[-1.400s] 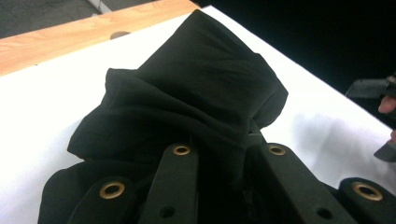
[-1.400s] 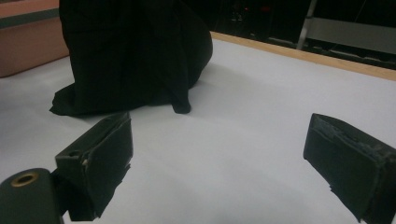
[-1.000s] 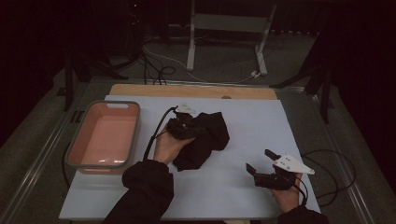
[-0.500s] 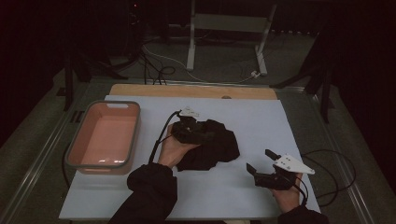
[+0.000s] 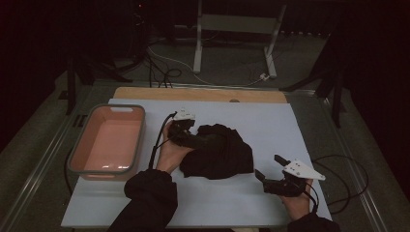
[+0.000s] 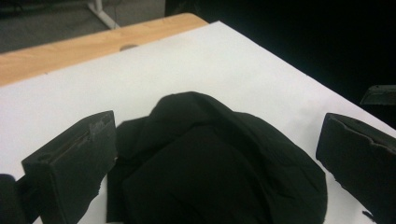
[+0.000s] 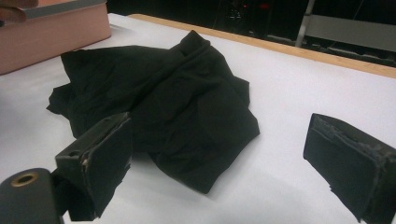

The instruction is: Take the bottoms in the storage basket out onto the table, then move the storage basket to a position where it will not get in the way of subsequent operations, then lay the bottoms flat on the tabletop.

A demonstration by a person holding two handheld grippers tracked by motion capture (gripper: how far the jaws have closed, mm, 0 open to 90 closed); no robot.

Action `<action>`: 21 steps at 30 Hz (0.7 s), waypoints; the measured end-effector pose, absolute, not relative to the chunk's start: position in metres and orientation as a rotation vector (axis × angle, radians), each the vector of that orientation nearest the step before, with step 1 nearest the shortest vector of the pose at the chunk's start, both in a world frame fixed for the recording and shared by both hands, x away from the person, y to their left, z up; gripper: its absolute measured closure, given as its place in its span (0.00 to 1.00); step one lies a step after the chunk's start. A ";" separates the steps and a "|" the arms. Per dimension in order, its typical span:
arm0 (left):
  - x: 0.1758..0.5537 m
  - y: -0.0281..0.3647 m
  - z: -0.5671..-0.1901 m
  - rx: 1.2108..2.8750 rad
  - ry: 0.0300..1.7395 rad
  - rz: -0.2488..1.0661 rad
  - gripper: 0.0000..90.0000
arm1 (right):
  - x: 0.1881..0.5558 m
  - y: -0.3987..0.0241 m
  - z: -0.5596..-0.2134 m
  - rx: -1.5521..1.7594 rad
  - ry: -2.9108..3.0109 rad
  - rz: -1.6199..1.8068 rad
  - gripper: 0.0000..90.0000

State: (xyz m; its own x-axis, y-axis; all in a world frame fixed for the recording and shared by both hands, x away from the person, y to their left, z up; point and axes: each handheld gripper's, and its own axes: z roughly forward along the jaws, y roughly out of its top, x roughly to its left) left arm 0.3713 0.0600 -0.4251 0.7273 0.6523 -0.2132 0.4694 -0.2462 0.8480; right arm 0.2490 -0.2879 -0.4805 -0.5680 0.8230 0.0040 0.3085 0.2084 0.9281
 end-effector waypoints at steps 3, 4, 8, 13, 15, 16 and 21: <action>0.371 0.062 -0.425 1.887 0.854 0.220 0.00 | 0.249 -0.288 -0.481 1.046 1.988 1.345 0.09; 0.371 0.063 -0.425 1.883 0.850 0.226 0.00 | 0.249 -0.288 -0.481 1.044 1.988 1.346 0.09; 0.369 0.067 -0.424 1.869 0.824 0.251 0.00 | 0.249 -0.288 -0.481 1.047 1.986 1.351 0.09; 0.365 0.074 -0.421 1.848 0.806 0.263 0.00 | 0.249 -0.288 -0.481 1.045 1.989 1.345 0.09; 0.364 0.077 -0.421 1.842 0.809 0.259 0.00 | 0.249 -0.288 -0.481 1.045 1.988 1.346 0.09; 0.364 0.078 -0.421 1.842 0.813 0.255 0.00 | 0.249 -0.288 -0.481 1.046 1.988 1.346 0.09; 0.362 0.084 -0.421 1.864 0.855 0.255 0.00 | 0.249 -0.288 -0.481 1.048 1.989 1.348 0.09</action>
